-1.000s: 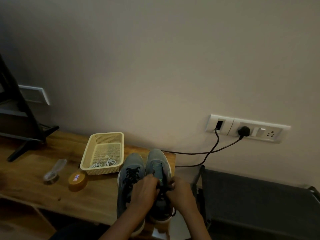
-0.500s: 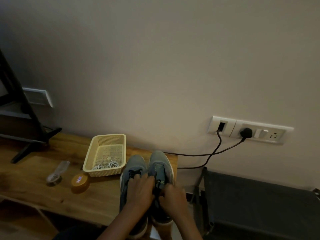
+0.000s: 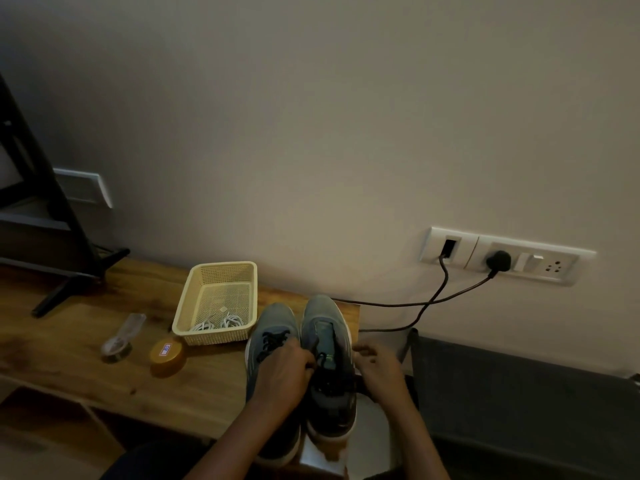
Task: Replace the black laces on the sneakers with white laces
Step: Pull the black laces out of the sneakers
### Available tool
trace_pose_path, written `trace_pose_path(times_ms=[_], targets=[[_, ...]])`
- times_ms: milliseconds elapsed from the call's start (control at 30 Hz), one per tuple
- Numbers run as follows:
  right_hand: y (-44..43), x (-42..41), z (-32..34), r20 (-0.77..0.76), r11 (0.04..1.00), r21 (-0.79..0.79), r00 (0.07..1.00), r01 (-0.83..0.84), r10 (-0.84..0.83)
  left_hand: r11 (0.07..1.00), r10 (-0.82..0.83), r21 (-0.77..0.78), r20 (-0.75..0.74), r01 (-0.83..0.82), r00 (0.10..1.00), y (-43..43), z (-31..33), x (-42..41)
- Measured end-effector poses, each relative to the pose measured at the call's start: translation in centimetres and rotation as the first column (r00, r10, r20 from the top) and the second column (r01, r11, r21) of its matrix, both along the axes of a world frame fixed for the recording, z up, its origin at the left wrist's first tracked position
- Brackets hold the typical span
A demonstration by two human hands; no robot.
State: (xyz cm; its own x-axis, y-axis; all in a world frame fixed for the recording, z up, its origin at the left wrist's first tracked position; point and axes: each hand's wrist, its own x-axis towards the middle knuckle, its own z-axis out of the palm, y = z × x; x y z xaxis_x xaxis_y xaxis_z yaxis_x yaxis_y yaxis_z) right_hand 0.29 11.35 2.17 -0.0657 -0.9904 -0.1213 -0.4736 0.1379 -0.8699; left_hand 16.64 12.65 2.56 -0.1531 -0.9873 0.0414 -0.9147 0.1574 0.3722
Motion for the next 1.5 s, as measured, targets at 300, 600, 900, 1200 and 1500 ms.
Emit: trace_pose_path(times_ms=[300,600,900,1200,1500], targets=[[0.5,-0.2,-0.1,0.006,0.995,0.098,1.0,0.007,-0.008,0.994,-0.048,-0.096,0.038,0.052,0.998,0.5,-0.2,-1.9],[1.3,2.6,-0.1,-0.276,0.975,-0.046,0.941,-0.217,0.196,0.996,-0.08,-0.022,0.241,0.087,0.967,-0.2,0.4,-0.7],[1.8,4.6,0.4,-0.706,0.935,0.052,0.649,-0.351,0.283,0.995,-0.079,0.064,0.036,0.077,0.996,-0.6,0.7,1.0],[0.6,4.8,-1.0,-0.6,0.949,-0.244,0.8,-0.198,0.013,1.0,-0.021,-0.017,-0.202,0.018,0.979,-1.1,1.0,1.8],[1.3,5.9,-0.4,-0.631,0.963,0.028,0.743,-0.267,0.225,0.989,0.112,-0.052,-0.314,-0.135,0.943,-1.1,2.0,4.1]])
